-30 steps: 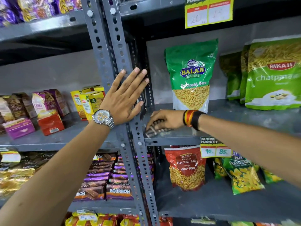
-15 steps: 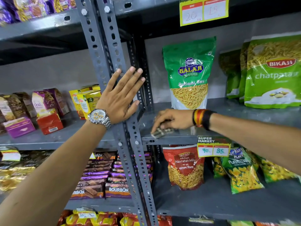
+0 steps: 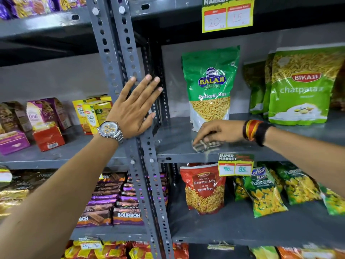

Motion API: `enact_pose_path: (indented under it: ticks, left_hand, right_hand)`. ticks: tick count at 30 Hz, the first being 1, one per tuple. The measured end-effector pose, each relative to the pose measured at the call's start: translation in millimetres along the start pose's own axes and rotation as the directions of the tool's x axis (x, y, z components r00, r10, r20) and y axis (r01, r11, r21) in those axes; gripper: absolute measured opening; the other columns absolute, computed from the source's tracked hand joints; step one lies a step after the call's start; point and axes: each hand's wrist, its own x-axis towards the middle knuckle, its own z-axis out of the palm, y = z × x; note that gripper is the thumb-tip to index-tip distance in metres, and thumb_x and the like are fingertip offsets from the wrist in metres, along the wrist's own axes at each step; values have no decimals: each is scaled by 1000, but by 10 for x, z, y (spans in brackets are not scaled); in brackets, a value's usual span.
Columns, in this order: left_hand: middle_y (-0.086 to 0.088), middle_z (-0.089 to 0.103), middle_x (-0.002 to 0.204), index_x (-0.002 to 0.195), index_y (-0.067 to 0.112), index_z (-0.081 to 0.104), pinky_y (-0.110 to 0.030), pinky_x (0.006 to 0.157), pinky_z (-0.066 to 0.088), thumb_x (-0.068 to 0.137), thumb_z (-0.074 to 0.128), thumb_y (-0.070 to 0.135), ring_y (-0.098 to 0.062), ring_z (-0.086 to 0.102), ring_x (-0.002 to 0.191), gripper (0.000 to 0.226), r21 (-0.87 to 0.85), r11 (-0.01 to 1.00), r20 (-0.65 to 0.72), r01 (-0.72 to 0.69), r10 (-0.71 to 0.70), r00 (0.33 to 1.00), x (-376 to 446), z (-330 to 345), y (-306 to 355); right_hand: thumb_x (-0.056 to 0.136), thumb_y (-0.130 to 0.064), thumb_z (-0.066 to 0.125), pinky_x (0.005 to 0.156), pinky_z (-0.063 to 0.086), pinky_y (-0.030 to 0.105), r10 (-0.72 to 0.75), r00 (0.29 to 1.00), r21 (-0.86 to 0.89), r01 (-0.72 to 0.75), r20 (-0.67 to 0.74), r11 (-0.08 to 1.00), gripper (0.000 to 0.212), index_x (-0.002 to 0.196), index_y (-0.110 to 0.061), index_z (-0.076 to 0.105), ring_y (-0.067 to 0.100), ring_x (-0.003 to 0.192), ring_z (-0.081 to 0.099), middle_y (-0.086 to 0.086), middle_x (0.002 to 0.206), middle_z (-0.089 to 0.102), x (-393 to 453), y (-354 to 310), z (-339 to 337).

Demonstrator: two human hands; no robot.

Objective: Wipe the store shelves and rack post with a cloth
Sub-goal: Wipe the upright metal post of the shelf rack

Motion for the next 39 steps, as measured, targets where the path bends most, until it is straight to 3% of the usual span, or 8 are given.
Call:
enact_pose_path:
  ticks: [8,12,15,19,24,29,32,39]
  left_hand:
    - [-10,4,171,163,11,6,-58,125,11,104,28,43,-28,0,158,71,-22,1000,5,-5,5,1000,-13,-42,-7]
    - [-11,2,171,163,10,5,-58,125,11,104,25,45,-28,-1,158,71,-16,1000,18,-8,8,1000,-8,-67,-7]
    - [-11,0,171,163,10,4,-57,125,10,104,23,45,-28,-2,158,71,7,1000,21,-8,8,1000,-15,-37,-3]
    - [-11,1,171,163,10,6,-57,126,9,103,24,44,-28,-2,158,71,-14,1000,31,2,-2,1000,-10,-48,3]
    - [-12,1,171,162,9,8,-58,125,9,103,29,44,-29,-1,158,72,-61,998,71,34,-30,997,-6,-132,49]
    - [-17,3,170,161,4,15,-54,127,6,104,28,48,-32,0,157,73,-156,988,77,5,7,997,-161,-224,497]
    - [-18,9,169,160,5,22,-53,127,10,103,25,53,-31,3,157,74,-278,957,97,-76,107,989,-279,-179,901]
    - [-14,29,165,158,8,29,-48,125,23,94,7,77,-28,21,155,97,-480,873,404,90,129,906,2,111,1425]
  right_hand:
    - [100,-26,45,93,39,45,263,885,-85,-317,-384,944,33,121,-46,62,26,109,41,-6,97,49,415,56,488]
    - [100,-22,46,99,41,39,203,964,-168,-232,-171,958,34,127,-37,61,30,109,53,0,100,59,1,-67,254]
    - [100,-25,50,97,43,32,197,980,-60,-194,41,979,31,126,-36,62,16,105,57,-17,103,57,-442,-163,12]
    - [98,-19,50,98,44,37,328,875,18,-344,-355,939,31,115,-41,66,21,111,56,-4,119,59,-278,92,-4]
    - [97,-24,46,98,39,47,484,723,-68,-586,-494,807,35,118,-47,62,32,120,45,5,122,59,12,180,409]
    - [98,-13,46,96,37,28,349,921,-210,-380,-174,901,36,125,-30,62,22,115,50,-3,112,61,-427,-109,124]
    - [99,-13,48,94,44,30,357,934,-231,-350,-9,908,32,120,-29,65,17,106,57,-18,102,57,-867,-226,-121]
    - [92,-6,47,93,49,37,422,776,-88,-516,-469,852,45,110,-42,67,29,104,57,7,115,60,-373,251,-114]
